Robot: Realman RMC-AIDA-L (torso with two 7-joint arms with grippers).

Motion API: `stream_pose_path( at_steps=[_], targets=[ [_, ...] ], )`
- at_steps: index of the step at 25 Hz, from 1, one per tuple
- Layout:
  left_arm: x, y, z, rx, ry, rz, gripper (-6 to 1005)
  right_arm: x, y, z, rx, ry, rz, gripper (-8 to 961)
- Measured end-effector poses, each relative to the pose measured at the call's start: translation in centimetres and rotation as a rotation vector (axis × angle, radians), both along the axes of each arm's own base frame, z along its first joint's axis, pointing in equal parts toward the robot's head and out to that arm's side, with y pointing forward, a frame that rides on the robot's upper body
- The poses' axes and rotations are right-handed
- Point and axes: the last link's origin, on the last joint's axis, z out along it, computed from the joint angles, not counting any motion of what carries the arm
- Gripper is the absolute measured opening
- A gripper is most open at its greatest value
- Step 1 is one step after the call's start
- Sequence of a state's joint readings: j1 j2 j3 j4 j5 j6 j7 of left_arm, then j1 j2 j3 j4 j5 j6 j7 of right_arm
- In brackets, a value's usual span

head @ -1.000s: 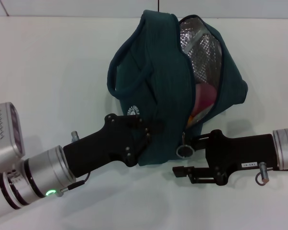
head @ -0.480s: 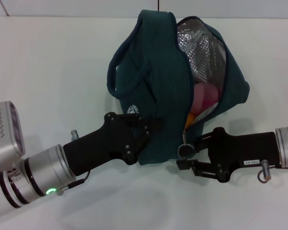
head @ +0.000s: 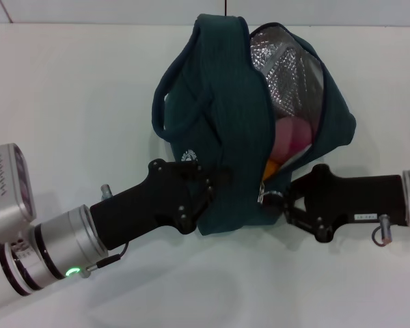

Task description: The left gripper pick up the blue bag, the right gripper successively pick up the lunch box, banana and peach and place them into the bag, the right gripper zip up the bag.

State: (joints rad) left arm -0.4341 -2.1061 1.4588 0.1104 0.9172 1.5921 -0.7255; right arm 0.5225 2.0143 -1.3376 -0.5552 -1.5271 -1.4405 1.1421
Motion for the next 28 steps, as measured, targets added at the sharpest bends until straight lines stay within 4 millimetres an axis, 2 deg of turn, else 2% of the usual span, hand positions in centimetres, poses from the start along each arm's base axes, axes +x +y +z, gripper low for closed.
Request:
stream_pose_path(
  at_steps=[7,15,28],
  targets=[
    [0.0,0.0,0.0,-0.001,0.001,-0.001,65,0.0,0.1,1.3,0.099,0.102,0.027,12],
    [-0.1,-0.2,-0.1,0.026,0.034,-0.036,64,-0.3,0.1,2.7,0.297,0.242,0.072,12],
    [-0.3,-0.6,-0.6,-0.010,0.078,-0.073,63,-1.6,0.0,3.5,0.370,0.361,0.141,11]
  ],
)
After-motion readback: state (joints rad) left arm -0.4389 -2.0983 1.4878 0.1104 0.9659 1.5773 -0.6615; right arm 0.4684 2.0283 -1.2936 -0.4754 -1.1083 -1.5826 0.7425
